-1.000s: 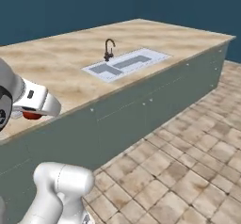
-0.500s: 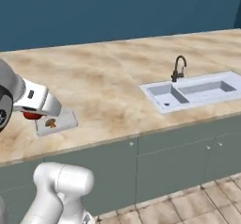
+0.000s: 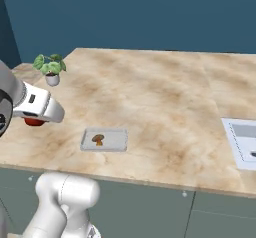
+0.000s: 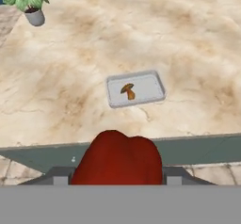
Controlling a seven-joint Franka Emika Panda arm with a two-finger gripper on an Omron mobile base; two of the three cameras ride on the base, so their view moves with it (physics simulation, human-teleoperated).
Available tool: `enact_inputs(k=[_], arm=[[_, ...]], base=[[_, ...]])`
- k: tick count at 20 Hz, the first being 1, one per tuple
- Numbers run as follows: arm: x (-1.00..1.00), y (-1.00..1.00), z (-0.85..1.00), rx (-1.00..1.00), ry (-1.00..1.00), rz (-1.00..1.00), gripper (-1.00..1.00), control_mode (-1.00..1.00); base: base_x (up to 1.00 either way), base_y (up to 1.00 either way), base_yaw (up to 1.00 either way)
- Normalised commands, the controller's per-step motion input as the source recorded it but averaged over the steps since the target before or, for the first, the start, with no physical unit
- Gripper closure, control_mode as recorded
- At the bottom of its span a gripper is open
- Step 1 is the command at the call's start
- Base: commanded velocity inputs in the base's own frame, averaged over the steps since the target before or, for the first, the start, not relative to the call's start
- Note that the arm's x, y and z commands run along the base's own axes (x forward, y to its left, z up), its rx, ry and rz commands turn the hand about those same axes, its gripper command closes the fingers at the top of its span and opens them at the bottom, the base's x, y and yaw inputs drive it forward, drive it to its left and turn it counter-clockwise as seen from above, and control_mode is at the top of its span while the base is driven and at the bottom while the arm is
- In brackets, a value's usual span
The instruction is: Take the bell pepper and mushroom out of the freezer and place them in the tupperware container on the counter. Then put the tupperware containing the vegetables back in the freezer.
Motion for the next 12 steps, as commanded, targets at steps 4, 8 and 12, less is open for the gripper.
enact_inputs(k=[4, 8, 12], arm=[[0.00, 0.00, 0.00, 0.00, 0.00, 0.00, 1.00, 1.00], [0.24, -0.19, -0.19, 0.00, 0.00, 0.25, 1.00, -1.00], [0.37, -0.26, -0.36, 0.00, 0.01, 0.07, 1.00, -1.00]], base=[[0.07, -0.34, 0.62], [0.08, -0.07, 0.12], [0.00, 0.00, 0.00]])
